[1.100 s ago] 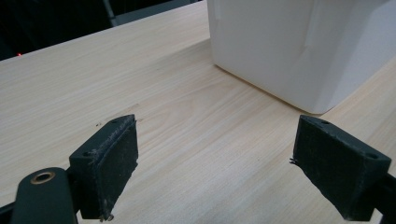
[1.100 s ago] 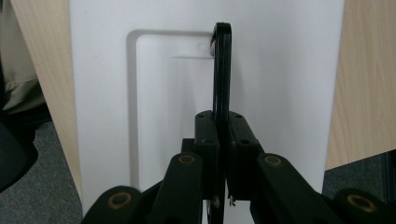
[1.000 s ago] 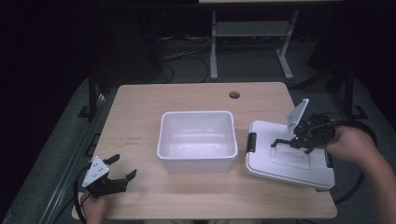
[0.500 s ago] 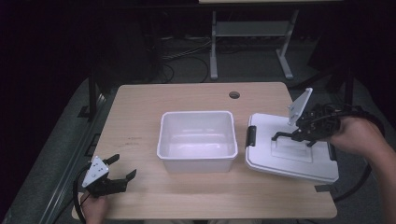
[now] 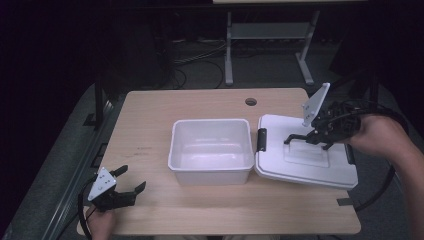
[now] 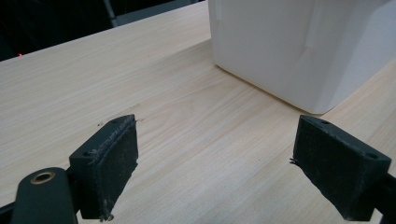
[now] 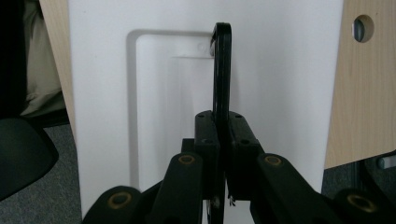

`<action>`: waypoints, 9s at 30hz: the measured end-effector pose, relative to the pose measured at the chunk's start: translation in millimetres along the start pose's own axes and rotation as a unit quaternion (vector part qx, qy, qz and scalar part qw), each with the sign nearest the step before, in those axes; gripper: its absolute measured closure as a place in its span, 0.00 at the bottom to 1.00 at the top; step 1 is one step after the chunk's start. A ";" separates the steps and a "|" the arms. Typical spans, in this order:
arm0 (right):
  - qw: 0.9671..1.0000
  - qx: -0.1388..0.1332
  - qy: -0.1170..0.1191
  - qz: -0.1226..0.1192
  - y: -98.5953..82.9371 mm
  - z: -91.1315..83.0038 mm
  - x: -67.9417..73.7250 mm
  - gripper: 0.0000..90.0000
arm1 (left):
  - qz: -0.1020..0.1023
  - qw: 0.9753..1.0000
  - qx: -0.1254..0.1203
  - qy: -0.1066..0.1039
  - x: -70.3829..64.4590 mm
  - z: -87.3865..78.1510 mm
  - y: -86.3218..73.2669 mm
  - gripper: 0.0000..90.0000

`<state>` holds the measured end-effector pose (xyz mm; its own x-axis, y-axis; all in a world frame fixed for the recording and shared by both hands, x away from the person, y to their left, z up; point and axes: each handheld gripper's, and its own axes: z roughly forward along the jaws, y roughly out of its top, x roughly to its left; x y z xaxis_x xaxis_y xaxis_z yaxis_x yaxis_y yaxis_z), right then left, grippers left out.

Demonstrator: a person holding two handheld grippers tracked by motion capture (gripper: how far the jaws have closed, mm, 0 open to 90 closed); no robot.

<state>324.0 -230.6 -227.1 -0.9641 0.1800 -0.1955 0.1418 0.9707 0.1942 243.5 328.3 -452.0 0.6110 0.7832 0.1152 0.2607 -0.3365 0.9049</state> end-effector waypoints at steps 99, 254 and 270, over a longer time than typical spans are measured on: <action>0.996 -0.010 0.035 -0.085 209.7 51.2 -17.7 0.94 | -0.006 1.000 -0.011 -0.004 2.9 -3.1 -0.4 0.15; 0.999 -0.028 0.041 0.006 163.4 64.1 -24.2 0.39 | -0.010 1.000 -0.016 -0.006 1.4 -1.7 0.3 0.15; 0.999 -0.026 0.039 0.021 145.0 67.2 -25.4 0.37 | -0.009 1.000 -0.015 -0.006 1.2 -0.9 0.3 0.15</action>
<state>384.1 -83.7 -258.6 -0.9723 0.2057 -0.1114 0.1729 0.9527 0.2500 243.7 329.6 -451.2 0.6158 0.7823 0.0938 0.2499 -0.3068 0.9184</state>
